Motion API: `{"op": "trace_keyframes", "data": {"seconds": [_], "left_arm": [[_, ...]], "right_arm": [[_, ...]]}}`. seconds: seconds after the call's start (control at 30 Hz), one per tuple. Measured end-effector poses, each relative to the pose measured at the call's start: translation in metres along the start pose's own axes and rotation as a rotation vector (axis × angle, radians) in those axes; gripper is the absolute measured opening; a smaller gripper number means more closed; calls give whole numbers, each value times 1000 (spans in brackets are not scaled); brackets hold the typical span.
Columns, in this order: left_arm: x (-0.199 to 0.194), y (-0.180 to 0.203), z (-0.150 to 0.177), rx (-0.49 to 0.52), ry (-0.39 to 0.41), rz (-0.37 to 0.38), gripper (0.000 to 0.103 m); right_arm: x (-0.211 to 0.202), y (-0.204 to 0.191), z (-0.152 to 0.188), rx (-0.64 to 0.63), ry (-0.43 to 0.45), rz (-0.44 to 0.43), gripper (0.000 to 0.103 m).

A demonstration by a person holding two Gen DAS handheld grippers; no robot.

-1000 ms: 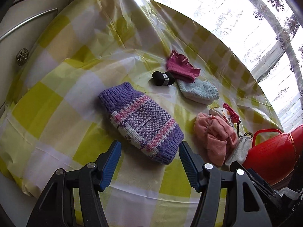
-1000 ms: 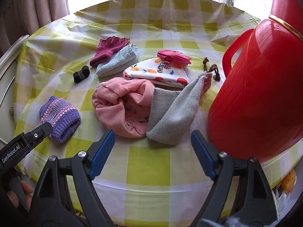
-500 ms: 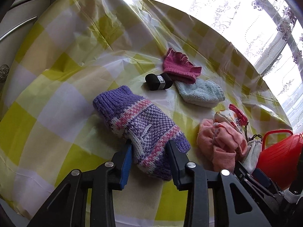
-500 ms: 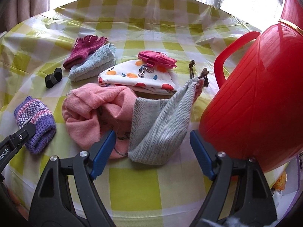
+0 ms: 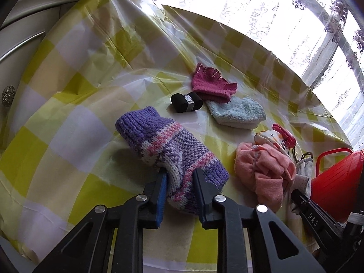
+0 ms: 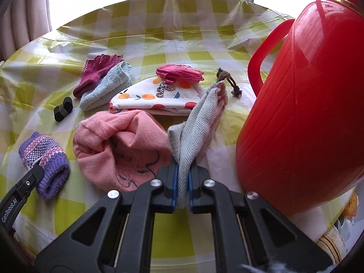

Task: Organize soft objects
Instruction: 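Grasp the purple knit mitten with the left tool while the right tool grasps the grey herringbone drawstring bag, then carry the purple mitten and grey bag into the purple box and open both tools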

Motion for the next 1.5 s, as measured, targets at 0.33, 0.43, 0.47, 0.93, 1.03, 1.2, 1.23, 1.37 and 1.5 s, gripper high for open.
{"op": "trace_keyframes", "data": {"seconds": [0.33, 0.43, 0.47, 0.93, 1.03, 1.2, 1.23, 1.37, 1.5], "left_arm": [[-17, 5, 2, 6, 28, 32, 19], [-24, 7, 3, 8, 35, 46, 18], [-26, 8, 4, 8, 37, 50, 18], [-47, 22, 21, 22, 21, 104, 7], [-51, 24, 25, 23, 16, 112, 7], [-55, 27, 38, 12, -34, 131, 8], [-56, 27, 42, 7, -49, 132, 8], [-49, 20, 52, -36, -104, 113, 17], [-40, 12, 56, -67, -143, 74, 65]], "right_arm": [[-44, -7, 11, -84, 56, -117, 8], [-52, -4, 18, -102, 49, -139, 8], [-55, -3, 21, -109, 46, -145, 8], [-85, 13, 63, -198, -46, -237, 8], [-89, 19, 71, -213, -70, -248, 8], [-88, 26, 92, -267, -167, -258, 9], [-85, 26, 99, -286, -198, -256, 9], [-73, 36, 116, -309, -285, -215, 22], [-70, 42, 110, -283, -273, -211, 47]]}}
Point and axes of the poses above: each gripper's, at about its wrist camera, not at the fingertips, and x roughly the way its jaws point, y to its right, z to its underside, the point moved 10 cm from there along x, roughly the way its jaws point, and after that the axes turned 12 degrees about -x, right-handed, at the moved point
